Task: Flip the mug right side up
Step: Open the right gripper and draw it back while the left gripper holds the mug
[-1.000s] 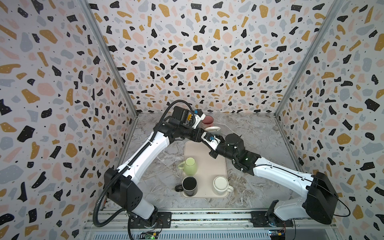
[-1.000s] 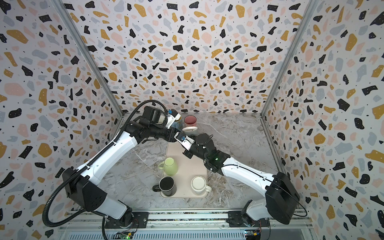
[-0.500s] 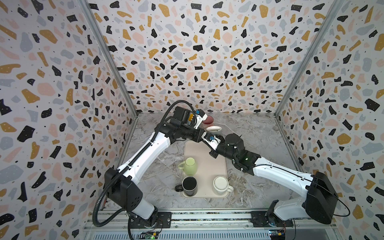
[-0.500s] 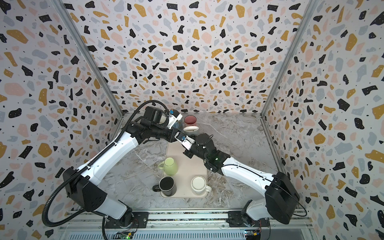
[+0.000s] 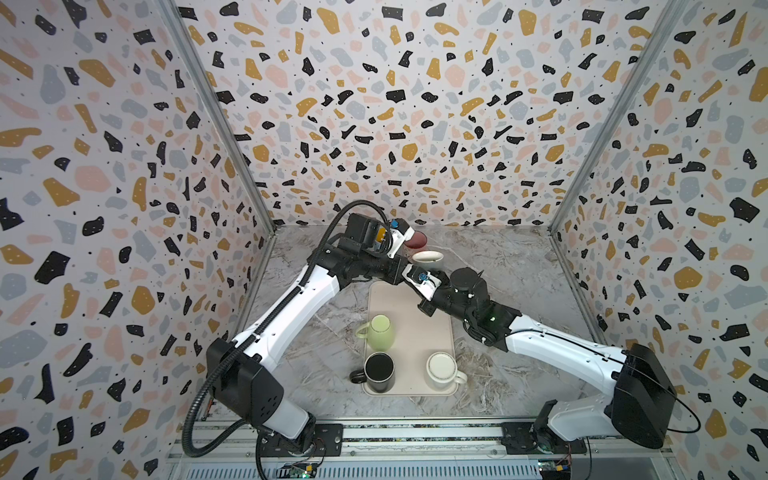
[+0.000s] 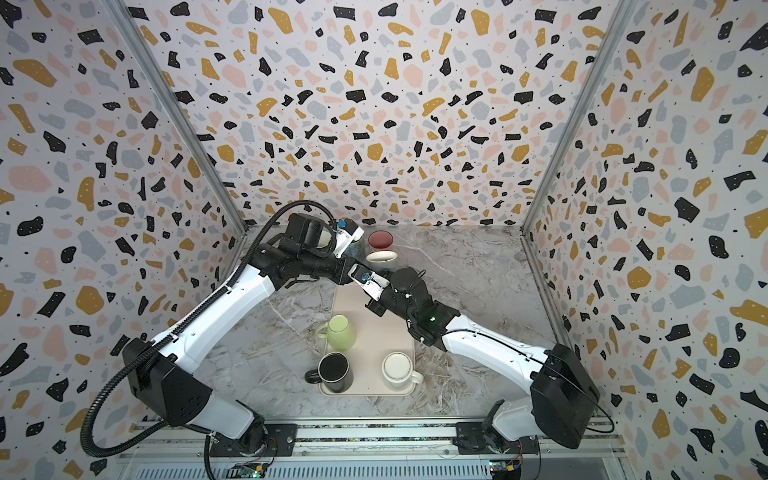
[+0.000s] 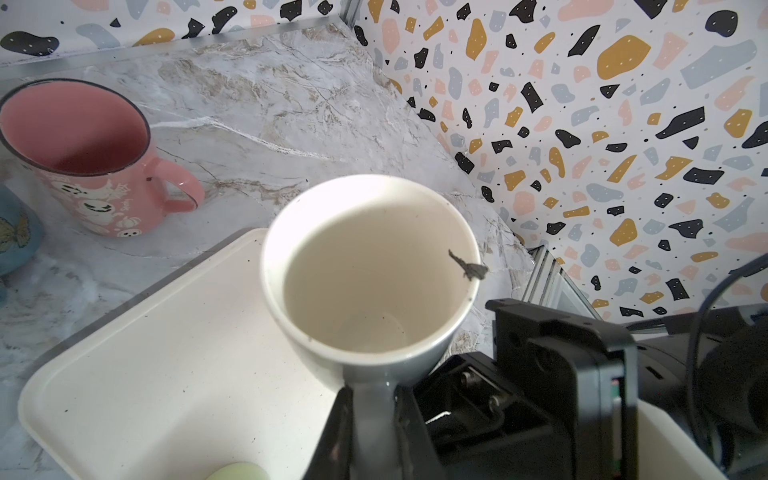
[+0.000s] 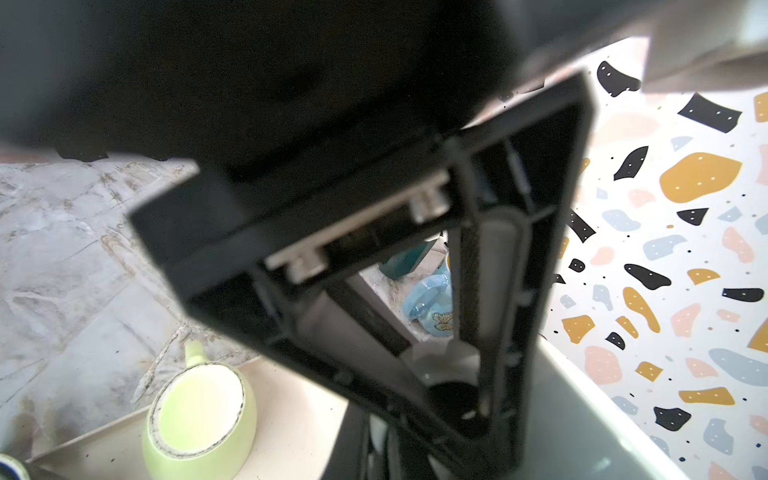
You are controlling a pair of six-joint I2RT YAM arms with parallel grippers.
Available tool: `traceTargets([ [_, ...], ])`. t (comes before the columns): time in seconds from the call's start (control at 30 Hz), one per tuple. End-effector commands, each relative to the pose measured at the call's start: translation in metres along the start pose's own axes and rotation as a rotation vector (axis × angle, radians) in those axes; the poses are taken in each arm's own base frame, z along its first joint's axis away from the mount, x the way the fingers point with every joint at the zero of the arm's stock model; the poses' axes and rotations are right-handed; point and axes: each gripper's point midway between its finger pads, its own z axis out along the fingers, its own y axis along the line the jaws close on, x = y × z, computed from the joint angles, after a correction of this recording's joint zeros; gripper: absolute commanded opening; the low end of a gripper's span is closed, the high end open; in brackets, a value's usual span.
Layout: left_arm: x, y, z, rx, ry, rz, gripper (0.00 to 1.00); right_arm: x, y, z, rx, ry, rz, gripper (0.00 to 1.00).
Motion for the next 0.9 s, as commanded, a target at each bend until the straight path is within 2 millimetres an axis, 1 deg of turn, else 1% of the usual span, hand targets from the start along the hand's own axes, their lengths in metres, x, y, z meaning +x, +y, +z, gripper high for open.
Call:
traceTargets([
  [0.0, -0.005, -0.005, -0.008, 0.003, -0.026, 0.04, 0.0, -0.062, -0.027, -0.023, 0.091, -0.188, -0.024, 0.15],
  [0.17, -0.015, -0.006, -0.008, 0.003, -0.053, 0.04, 0.0, -0.058, -0.026, -0.021, 0.088, -0.17, -0.033, 0.27],
  [0.27, -0.021, -0.004, -0.007, -0.005, -0.064, 0.042, 0.0, -0.055, -0.026, -0.021, 0.087, -0.156, -0.037, 0.28],
  [0.37, -0.029, 0.003, -0.008, -0.04, -0.084, 0.045, 0.0, -0.051, -0.026, -0.021, 0.091, -0.132, -0.04, 0.33],
  [0.47, -0.038, 0.017, -0.009, -0.088, -0.101, 0.035, 0.0, -0.044, -0.028, -0.024, 0.104, -0.094, -0.036, 0.35],
  [0.6, -0.045, 0.047, -0.013, -0.148, -0.127, 0.001, 0.0, -0.037, -0.031, -0.033, 0.122, -0.056, -0.01, 0.37],
  [0.77, -0.048, 0.08, -0.021, -0.246, -0.147, -0.019, 0.0, -0.032, -0.034, -0.047, 0.144, -0.035, 0.015, 0.37],
  [0.87, -0.043, 0.107, -0.029, -0.368, -0.156, -0.036, 0.0, -0.031, -0.038, -0.055, 0.169, -0.029, 0.022, 0.37],
])
